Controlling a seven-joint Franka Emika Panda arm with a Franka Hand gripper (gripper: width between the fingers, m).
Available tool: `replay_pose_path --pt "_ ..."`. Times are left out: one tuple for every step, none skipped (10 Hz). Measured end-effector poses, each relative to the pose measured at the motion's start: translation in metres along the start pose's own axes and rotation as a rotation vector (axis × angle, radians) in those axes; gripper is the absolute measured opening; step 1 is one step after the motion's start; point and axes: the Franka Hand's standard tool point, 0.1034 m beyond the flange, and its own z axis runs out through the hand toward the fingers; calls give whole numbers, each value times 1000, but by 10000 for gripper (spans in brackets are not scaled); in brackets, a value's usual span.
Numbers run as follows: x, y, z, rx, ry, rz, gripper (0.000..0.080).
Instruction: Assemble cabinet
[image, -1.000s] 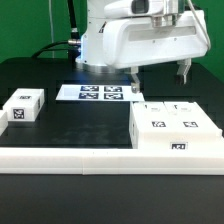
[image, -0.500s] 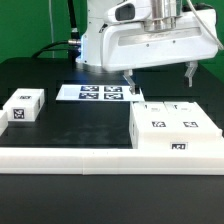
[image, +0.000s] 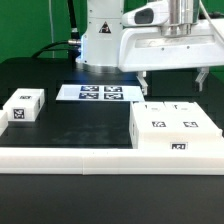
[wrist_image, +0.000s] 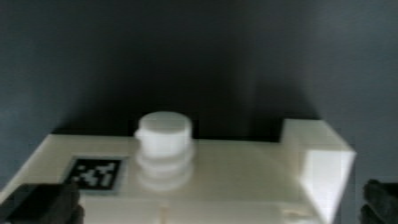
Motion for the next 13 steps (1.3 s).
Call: replay_pose_path --pt "0 -2 -1 1 -5 -3 797" --pt "0 -3 -1 2 -4 -3 797" --pt "0 -2 -1 3 -5 -1 797" --pt "0 -3 0 3 -5 -2 797" --pt "-3 -1 2 2 -10 2 797" --pt "-12 6 12 -5 -33 13 797" --pt "-17 8 20 -7 -38 26 797" --pt "-20 7 24 -9 -47 26 797" --pt "-21 7 26 -11 -49 22 797" --pt "-21 7 25 -10 -49 17 797" --pt "-21 7 25 -10 -49 16 797" --pt "-21 6 25 -10 -49 15 797" --pt "-21 6 25 -10 -49 14 797"
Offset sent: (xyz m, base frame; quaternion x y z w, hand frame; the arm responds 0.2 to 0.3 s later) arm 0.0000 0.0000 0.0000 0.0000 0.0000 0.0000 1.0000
